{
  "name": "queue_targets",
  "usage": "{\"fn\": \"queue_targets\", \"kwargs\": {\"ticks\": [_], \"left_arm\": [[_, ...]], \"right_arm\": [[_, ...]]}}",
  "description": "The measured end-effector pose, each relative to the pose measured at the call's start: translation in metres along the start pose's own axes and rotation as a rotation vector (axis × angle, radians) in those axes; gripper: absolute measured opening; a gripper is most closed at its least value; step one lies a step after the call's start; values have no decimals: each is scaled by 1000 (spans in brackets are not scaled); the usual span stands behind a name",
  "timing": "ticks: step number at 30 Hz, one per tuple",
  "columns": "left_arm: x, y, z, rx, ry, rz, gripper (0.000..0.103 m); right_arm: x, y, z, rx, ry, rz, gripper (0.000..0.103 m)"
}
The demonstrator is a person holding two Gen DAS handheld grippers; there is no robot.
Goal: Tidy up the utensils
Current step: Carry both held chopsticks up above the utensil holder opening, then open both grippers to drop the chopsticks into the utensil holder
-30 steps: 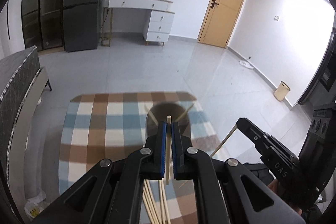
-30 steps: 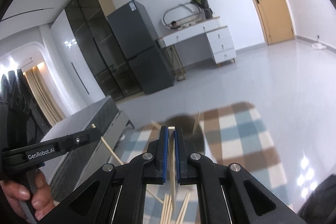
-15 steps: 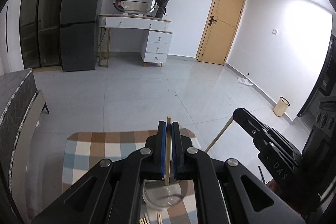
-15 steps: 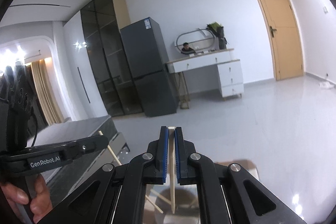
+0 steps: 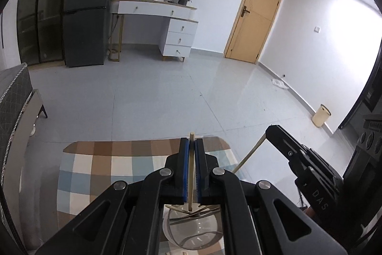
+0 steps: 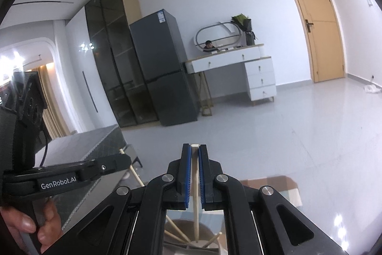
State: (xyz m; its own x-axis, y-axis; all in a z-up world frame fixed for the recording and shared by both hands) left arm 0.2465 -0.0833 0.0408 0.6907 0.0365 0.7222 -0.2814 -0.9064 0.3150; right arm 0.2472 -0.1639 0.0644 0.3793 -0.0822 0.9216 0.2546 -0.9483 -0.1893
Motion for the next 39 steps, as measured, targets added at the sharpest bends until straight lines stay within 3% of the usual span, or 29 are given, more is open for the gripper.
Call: {"fn": "queue_targets", "kwargs": {"ticks": [8,11,13,16,25,35,39], "left_arm": [[-20,17,13,-16,-88,28,1],[-24,19,11,21,-113,58,11],[-23,16,5,40,-92,53,35],[-17,10,-12,60,-41,20,53],[-16,0,-71,154,54,-9,73],[-31,-6,-113,211,147,-22,84],[-35,-16,-118,234,187,-36,85]], "right_arm": [[-26,11,3,18,-67,25,9],[-35,14,-1,18,-99,36,12],[-38,17,-7,22,-107,49,18],[-41,20,-17,9,-114,54,29],[-41,12,-60,-29,-97,58,47],[-36,-14,-101,-43,-62,32,70],[-39,-22,-115,-49,-45,18,73]]}}
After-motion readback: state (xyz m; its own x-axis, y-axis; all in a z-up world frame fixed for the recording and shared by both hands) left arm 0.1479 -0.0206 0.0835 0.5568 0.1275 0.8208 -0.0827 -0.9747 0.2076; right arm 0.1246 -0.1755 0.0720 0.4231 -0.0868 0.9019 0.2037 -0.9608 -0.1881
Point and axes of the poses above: each gripper's, at about its wrist camera, not at the fingertips, and z roughly the way its jaws point, y to its right, x to its top, the point moved 10 cm from there along z, roughly the way its jaws point, and after that the axes turned 4 degrees about -z, right-handed, at the moved point
